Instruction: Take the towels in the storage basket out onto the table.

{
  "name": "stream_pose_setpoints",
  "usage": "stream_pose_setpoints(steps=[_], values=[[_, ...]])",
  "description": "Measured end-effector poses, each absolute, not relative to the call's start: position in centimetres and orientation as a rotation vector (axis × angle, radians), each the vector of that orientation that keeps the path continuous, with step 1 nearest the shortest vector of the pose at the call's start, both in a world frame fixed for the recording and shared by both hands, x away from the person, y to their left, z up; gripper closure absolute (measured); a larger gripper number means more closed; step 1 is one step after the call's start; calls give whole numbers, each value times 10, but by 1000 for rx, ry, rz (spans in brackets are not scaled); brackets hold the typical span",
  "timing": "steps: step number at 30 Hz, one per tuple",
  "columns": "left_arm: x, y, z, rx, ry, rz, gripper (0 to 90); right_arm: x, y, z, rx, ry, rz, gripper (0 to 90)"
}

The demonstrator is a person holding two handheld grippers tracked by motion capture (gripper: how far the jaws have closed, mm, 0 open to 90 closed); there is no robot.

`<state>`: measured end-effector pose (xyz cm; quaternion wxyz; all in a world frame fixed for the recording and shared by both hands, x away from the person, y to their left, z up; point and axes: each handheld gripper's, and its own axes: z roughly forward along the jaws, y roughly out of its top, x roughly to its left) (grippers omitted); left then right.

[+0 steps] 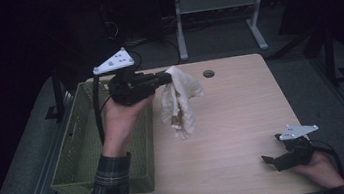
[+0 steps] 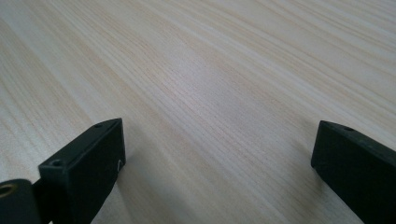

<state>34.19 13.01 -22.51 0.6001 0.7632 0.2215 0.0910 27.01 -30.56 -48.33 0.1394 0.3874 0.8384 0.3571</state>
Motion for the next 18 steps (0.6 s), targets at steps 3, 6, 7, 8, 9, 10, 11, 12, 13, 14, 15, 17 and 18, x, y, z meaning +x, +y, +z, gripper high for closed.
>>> stream_pose_setpoints(steps=[3,6,7,8,9,10,11,12,13,14,15,17,18], values=[[343,116,-231,1777,495,177,873,270,-306,-483,1119,2423,1032,26],[345,106,-237,1784,483,151,873,270,-306,-483,1119,2423,1032,26],[346,96,-242,1788,473,129,873,270,-306,-483,1121,2423,1033,26],[346,96,-242,1788,473,129,873,270,-306,-483,1121,2423,1033,26],[347,91,-245,1793,466,121,873,270,-305,-483,1125,2423,1033,26],[347,85,-248,1802,461,110,873,270,-305,-483,1124,2423,1034,26],[348,77,-253,1817,449,97,873,270,-305,-483,1125,2423,1033,26],[348,77,-253,1817,449,97,873,270,-305,-483,1125,2423,1033,26],[348,68,-259,1833,438,90,873,270,-305,-483,1125,2423,1033,26],[348,68,-259,1833,438,90,872,270,-305,-483,1125,2423,1033,26],[349,64,-262,1846,434,91,872,270,-305,-483,1126,2423,1033,26],[349,56,-272,1869,432,86,872,270,-305,-483,1124,2423,1034,26],[349,53,-275,1874,431,82,872,270,-305,-483,1124,2423,1034,26]])
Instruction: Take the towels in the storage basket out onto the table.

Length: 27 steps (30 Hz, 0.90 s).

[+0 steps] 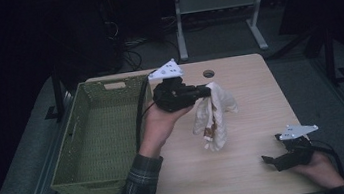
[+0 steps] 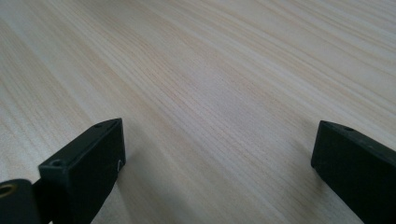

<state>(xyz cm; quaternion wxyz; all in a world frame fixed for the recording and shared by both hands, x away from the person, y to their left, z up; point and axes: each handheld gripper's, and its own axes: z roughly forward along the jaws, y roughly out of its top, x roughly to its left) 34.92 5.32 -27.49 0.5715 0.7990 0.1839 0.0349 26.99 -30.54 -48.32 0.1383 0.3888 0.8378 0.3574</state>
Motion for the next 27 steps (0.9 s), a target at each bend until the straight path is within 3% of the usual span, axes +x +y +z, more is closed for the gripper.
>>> stream_pose_setpoints(steps=[13,27], values=[[352,15,-330,1966,411,47,871,270,-306,-483,1121,2423,1033,26],[350,-6,-404,2183,443,-3,855,270,-306,-483,1121,2423,1029,26]])
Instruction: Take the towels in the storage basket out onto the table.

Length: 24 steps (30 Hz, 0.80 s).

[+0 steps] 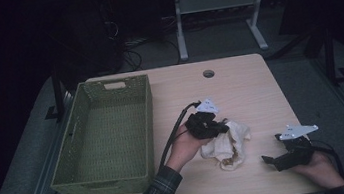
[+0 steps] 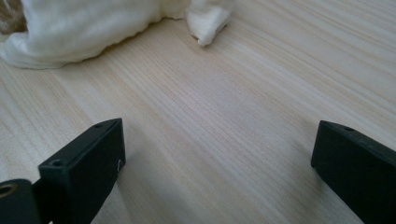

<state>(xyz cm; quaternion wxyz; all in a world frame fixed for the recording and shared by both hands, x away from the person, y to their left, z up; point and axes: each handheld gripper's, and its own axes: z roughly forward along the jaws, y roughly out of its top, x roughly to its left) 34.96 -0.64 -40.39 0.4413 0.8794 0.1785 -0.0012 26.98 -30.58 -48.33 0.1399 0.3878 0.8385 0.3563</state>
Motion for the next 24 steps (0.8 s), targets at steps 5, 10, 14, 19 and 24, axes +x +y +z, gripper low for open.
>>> stream_pose_setpoints(steps=[5,10,14,19,24], values=[[345,-10,-423,2241,448,-15,848,270,-306,-483,1120,2424,1027,26],[341,-20,-450,2319,451,-44,835,269,-306,-483,1124,2423,1026,26],[338,-25,-461,2353,448,-45,815,269,-306,-483,1124,2423,1026,26],[338,-21,-453,2347,451,-46,661,269,-306,-483,1123,2423,1026,26],[339,-4,-433,2296,506,43,496,270,-306,-483,1125,2423,1025,26]])
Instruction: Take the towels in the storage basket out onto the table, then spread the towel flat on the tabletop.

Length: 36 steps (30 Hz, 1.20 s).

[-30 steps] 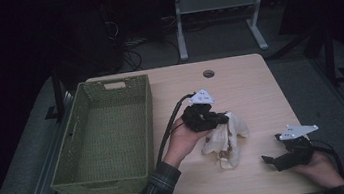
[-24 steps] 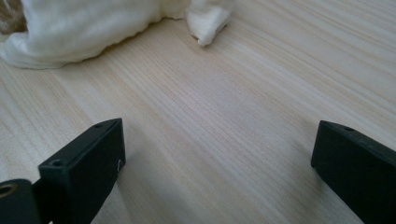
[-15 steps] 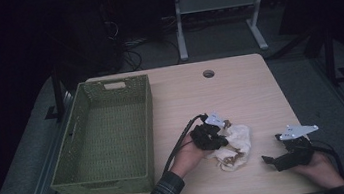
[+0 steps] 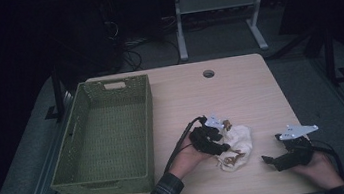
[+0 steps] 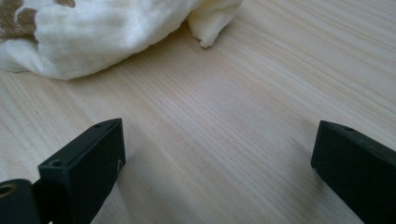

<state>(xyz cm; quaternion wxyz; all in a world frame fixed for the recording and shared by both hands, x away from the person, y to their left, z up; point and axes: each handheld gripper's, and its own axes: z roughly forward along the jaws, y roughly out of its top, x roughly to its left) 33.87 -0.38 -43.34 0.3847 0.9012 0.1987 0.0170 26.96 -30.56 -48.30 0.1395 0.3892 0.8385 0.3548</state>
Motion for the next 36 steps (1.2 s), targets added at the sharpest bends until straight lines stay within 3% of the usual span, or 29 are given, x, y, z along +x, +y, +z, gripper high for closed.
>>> stream_pose_setpoints(steps=[4,8,11,15,21,24,25,28,36], values=[[345,13,-425,2241,593,119,494,272,-304,-480,1124,2463,978,27],[354,24,-428,2226,689,170,501,270,-302,-474,1099,2480,960,139],[361,29,-435,2228,764,200,513,271,-303,-470,1099,2469,974,149],[368,33,-445,2215,830,173,527,281,-303,-464,1100,2448,1016,215],[373,27,-456,2204,852,107,539,285,-299,-465,1090,2454,1003,224],[375,25,-461,2223,841,62,683,283,-298,-466,1077,2455,1000,224],[375,24,-462,2232,833,59,683,283,-298,-466,1087,2456,1000,224],[375,22,-461,2235,836,58,875,282,-298,-467,1090,2456,1009,224],[366,28,-420,2175,754,280,882,281,-298,-467,1082,2457,1006,224]])
